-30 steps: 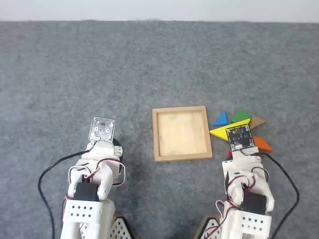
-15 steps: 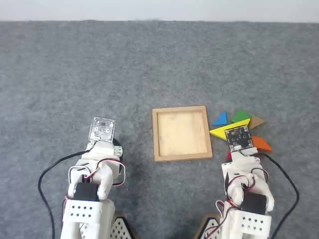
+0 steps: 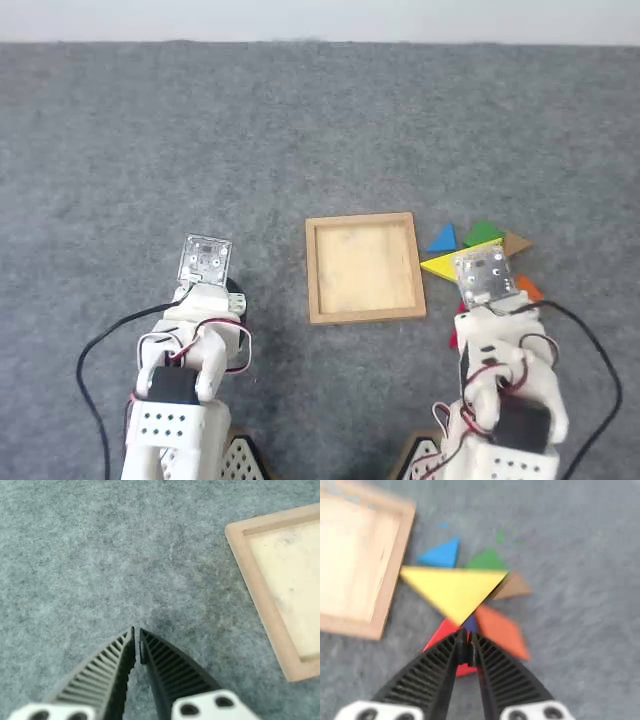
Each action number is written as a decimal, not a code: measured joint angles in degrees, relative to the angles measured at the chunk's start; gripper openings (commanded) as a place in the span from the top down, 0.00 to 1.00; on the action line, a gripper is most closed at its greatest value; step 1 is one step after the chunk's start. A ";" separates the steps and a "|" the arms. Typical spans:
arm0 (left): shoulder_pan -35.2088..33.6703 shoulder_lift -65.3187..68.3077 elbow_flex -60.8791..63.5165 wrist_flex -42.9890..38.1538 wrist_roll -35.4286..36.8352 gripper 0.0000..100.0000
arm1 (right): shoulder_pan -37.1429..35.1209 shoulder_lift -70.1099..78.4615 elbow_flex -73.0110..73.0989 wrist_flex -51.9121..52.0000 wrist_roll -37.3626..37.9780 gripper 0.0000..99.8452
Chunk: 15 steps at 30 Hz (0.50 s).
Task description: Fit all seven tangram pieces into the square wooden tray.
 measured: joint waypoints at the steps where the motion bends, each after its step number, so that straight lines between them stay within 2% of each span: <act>1: 0.00 0.00 0.00 0.00 0.00 0.99 | 0.00 2.99 -2.73 0.26 0.00 0.99; 6: 0.00 0.00 0.00 0.00 0.00 0.99 | -0.09 24.00 -14.95 0.26 -0.53 0.99; 12: 0.00 0.00 0.00 0.00 0.00 0.99 | -0.09 56.79 -25.85 0.26 -11.78 0.99; 15: 0.00 0.00 0.00 0.00 0.00 0.99 | -2.20 70.59 -30.24 -1.14 -14.42 0.98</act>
